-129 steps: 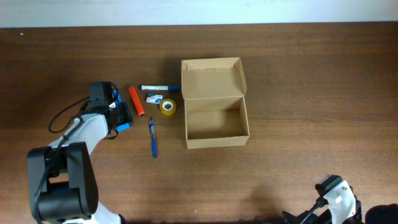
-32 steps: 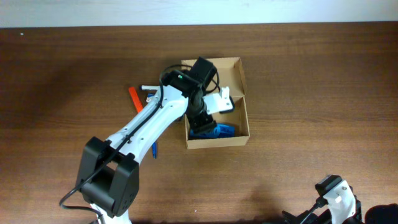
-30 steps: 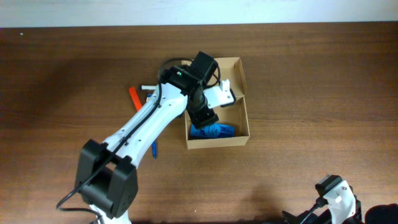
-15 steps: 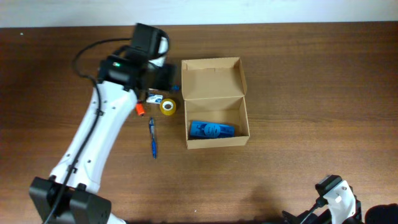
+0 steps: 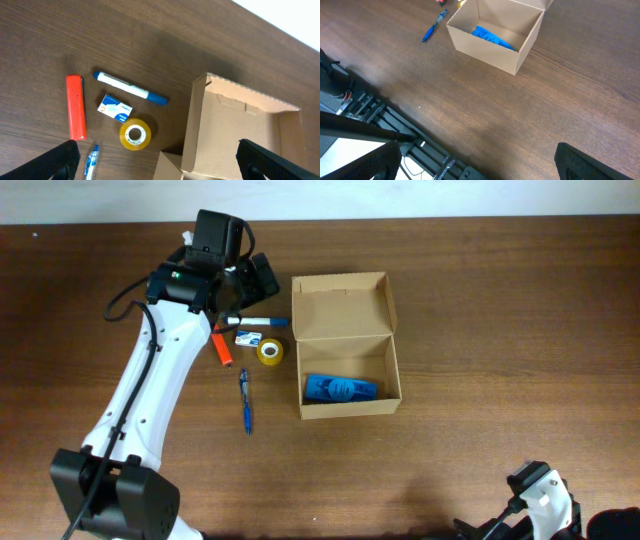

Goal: Pack container
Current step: 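Move the left gripper back and grasp the white staple box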

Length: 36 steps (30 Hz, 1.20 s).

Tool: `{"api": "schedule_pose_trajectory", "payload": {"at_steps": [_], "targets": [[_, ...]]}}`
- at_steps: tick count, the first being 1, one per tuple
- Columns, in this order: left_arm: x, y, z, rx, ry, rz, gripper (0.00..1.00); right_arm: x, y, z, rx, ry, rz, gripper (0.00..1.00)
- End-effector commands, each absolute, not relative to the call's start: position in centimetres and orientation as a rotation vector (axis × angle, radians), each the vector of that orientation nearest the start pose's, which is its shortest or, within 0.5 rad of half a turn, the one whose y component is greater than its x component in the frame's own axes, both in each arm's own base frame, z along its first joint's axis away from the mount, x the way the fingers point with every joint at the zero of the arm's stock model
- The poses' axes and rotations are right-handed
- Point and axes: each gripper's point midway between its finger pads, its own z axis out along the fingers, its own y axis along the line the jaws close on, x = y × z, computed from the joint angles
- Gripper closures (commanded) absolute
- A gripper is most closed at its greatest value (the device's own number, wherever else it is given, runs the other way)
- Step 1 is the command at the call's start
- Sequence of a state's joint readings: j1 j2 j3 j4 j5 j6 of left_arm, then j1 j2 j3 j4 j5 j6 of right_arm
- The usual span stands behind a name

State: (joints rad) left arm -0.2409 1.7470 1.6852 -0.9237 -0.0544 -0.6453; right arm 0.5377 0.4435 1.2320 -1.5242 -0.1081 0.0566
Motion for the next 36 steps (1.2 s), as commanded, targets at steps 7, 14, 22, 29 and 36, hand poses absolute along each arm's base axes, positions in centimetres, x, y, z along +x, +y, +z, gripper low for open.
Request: {"api": "schedule_pose_trajectory", "payload": {"at_steps": [7,14,22,29,36], "targets": [[42.0,-8.3,19.4,-1.237,2.405,-0.292,0.0,7.2,6.4,27.8,-0.602,2.267,0.423,0.01],[42.3,-7.8,14.2,-1.493,2.46,-0.283,0.0,7.2,6.4,27.8,-0.602,2.267,0.423,0.01],[42.4,-7.3,8.0,-1.609,2.557,-0.186,0.06,7.2,6.4,27.8,-0.602,2.267,0.423,0.01],[44.1,-8.3,6.4,-1.628,2.579,-0.215,0.11,7.2,6.4,27.8,-0.602,2.267,0.423,0.01],[45.2,-8.8,4.9,-1.65,2.604,-0.179,0.11,7.2,6.4,27.8,-0.602,2.267,0.423,0.01]]}}
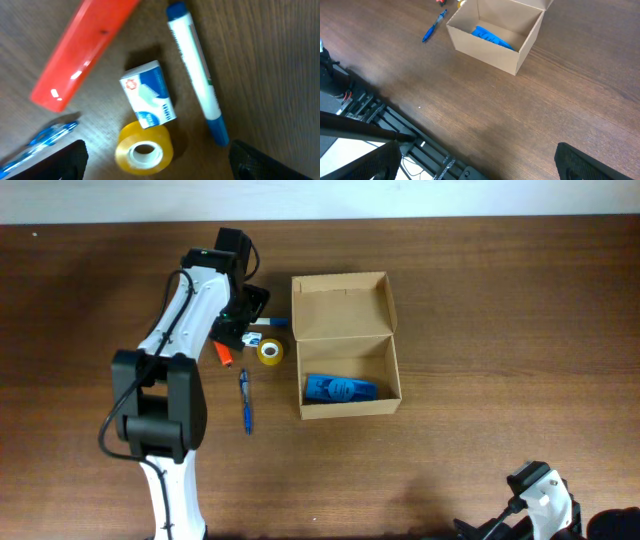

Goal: Pack container
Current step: 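Move the left gripper back and grasp the white staple box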

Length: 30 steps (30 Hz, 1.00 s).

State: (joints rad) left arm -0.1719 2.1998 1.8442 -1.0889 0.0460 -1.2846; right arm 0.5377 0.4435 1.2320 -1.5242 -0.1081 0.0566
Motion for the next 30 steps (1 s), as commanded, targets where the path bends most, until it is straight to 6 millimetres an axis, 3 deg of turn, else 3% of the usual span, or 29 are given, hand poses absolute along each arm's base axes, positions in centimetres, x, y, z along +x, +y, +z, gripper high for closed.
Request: {"api": "schedule_pose_trajectory", "payload": {"at_steps": [1,3,9,17,30], "targets": [[45.1,-8.6,4.8,-1.661,2.596,-0.157,0.11,7.2,6.4,27.8,-0.602,2.267,0.423,0.01],[45.2,-8.4,4.6,-1.663,2.588,-0.141,0.17,7.2,6.4,27.8,-0.602,2.267,0.423,0.01],[44.7,-8.3,2.6,-1.691,2.613,-0.086,0.18,7.2,6.4,27.8,-0.602,2.267,0.423,0.01],[45.3,-7.2,2.1,-1.683,2.556,-0.013,0.23,7.2,6.4,27.8,-0.602,2.267,0.423,0.01],[45.0,-8.1,-0.1,-1.69,2.601,-0.006,0.31,7.2,6.4,27.8,-0.602,2.267,0.423,0.01]]}}
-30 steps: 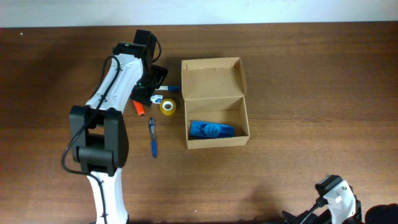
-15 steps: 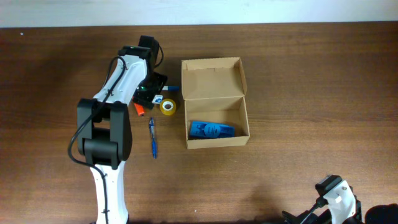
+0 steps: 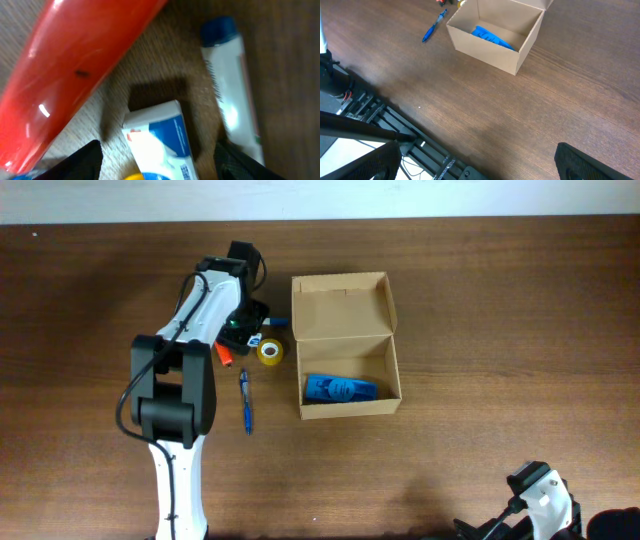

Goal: Pack container
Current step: 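Move the left gripper back and grasp the white staple box, then carry the staple box into the cardboard box and release it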

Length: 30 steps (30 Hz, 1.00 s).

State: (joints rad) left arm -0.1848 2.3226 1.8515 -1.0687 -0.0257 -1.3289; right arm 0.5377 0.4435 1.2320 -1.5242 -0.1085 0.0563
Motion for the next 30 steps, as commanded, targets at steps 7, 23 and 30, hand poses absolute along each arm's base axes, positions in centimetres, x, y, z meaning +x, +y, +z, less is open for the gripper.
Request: {"api": "schedule_pose_trajectory", "payload": {"at_steps": [7,23,30], "targets": [[45.2,-7.8,-0.2,-1.68,2.586,0.004,0.46,7.2,6.4,27.8,-0.602,2.267,0.423,0.01],[44.4,-7.7,-0.2,-1.692,2.608,0.041,0.81,7.2,6.4,27.8,-0.602,2.267,0.423,0.01],[44.4,-6.9,3.8,-1.61,2.649,0.124,0.82,7.2,6.4,27.8,-0.602,2.267,0.423,0.01]]}}
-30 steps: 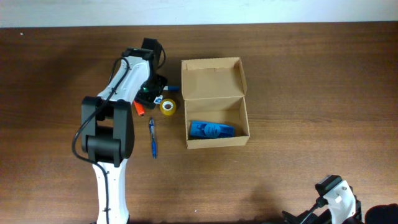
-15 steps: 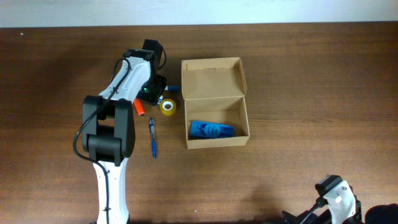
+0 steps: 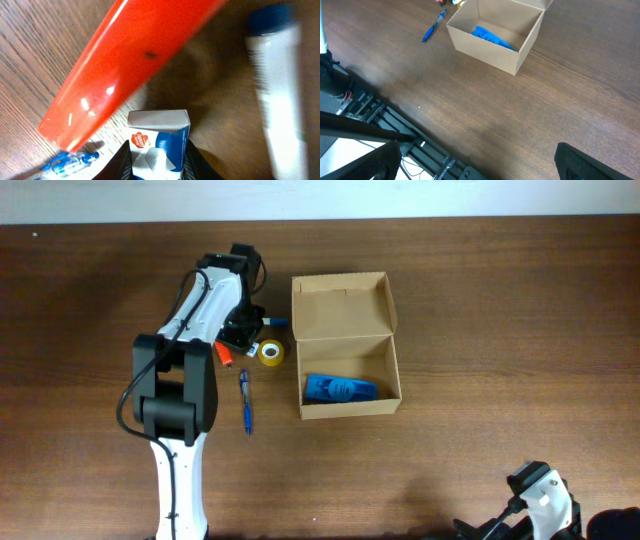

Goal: Pack container
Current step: 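Carry the staple box into the cardboard box and release it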

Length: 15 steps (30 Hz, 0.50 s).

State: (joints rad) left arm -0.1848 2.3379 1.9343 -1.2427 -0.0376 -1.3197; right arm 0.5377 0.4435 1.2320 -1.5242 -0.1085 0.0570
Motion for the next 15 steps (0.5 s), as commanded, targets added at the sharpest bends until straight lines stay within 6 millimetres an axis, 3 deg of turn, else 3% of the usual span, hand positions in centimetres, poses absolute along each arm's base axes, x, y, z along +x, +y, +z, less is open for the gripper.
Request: {"api": "schedule_pose_trajectory", "payload": {"at_steps": [1,8,15], "targets": [[44.6,-6.7,4.7,-1.6,2.641,0.136,0.82,7.2,6.4,27.8,-0.602,2.267,0.423,0.01],[46.2,-7.6,11.4,-1.397,2.67,0.063,0.82,7.2,6.4,27.8,-0.602,2.267,0.423,0.01],[46.7,-12.7,17.5,-0.932,2.714,0.002,0.81,7.2,6.4,27.8,-0.602,2.267,0.423,0.01]]}}
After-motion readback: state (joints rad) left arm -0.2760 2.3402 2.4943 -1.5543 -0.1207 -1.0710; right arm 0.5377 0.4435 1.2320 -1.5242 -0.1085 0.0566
